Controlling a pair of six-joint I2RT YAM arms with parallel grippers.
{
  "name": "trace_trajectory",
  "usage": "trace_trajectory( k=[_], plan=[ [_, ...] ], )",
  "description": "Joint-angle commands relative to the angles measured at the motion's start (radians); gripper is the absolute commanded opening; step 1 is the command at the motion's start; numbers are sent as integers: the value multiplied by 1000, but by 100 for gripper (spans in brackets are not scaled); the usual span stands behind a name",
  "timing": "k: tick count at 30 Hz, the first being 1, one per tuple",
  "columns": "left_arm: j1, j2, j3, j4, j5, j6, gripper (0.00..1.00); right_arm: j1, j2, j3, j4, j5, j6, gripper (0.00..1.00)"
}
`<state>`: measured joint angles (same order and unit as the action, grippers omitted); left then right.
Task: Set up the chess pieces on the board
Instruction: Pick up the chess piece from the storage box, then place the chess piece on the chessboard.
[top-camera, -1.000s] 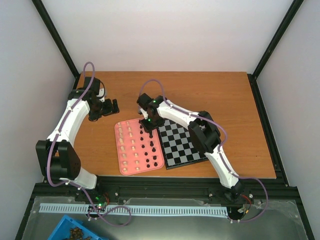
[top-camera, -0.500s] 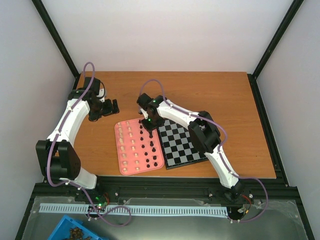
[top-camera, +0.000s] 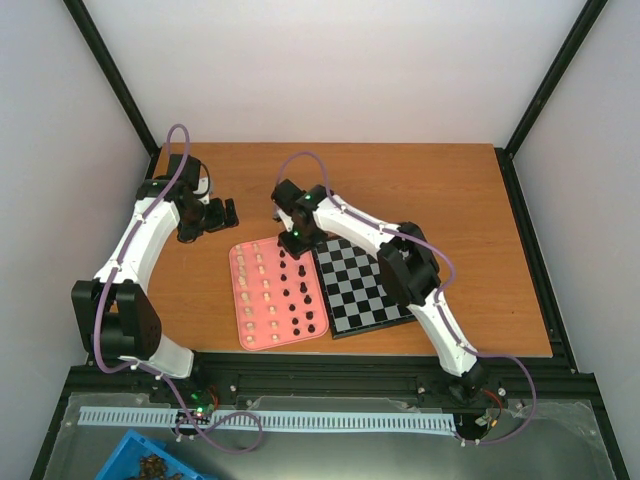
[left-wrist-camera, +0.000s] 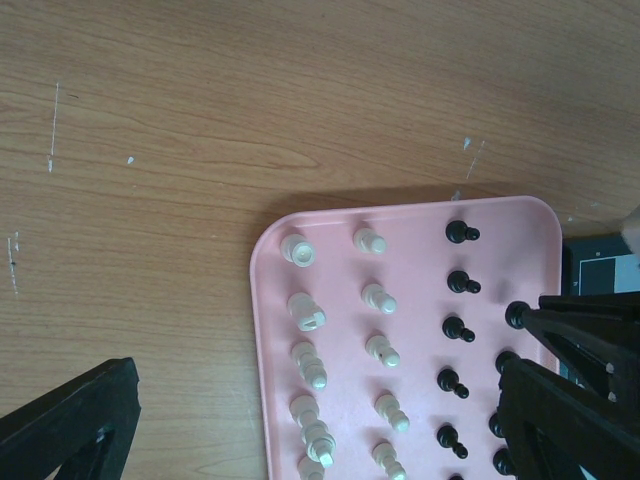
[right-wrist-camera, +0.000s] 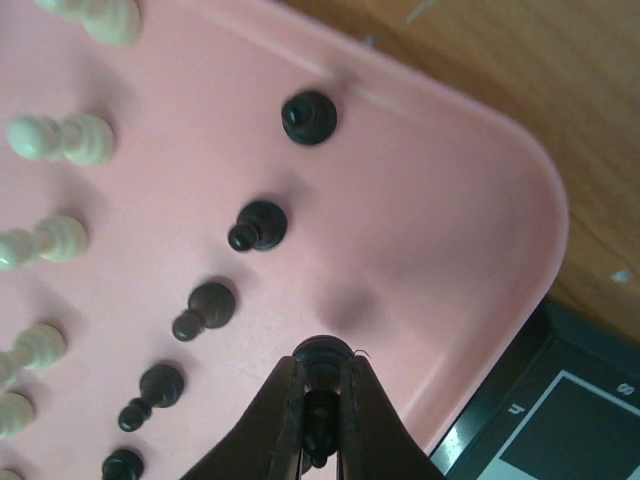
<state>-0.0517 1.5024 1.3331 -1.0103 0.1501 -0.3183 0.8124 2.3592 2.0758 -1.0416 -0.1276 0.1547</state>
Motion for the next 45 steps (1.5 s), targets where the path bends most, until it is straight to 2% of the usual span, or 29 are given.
trace_trajectory(
  k=[1,6,14,22,26,45],
  plan=[
    [-5,-14,15,8,3,-3,100,-38,-82,50,29,-7,37,3],
    [-5,-15,15,8,3,-2,100,-126,-205,-49,46,41,82,3],
    [-5,-14,11,12,7,-5,100,-351,-494,-449,111,121,103,3],
    [-5,-4,13,12,15,-7,100,-479,-620,-686,139,171,69,3],
    [-6,-4,9,13,15,-8,100,-532,-632,-734,167,160,51,3],
    [-6,14,23,6,3,-1,100,-547,-540,-776,219,187,5,3]
  ],
)
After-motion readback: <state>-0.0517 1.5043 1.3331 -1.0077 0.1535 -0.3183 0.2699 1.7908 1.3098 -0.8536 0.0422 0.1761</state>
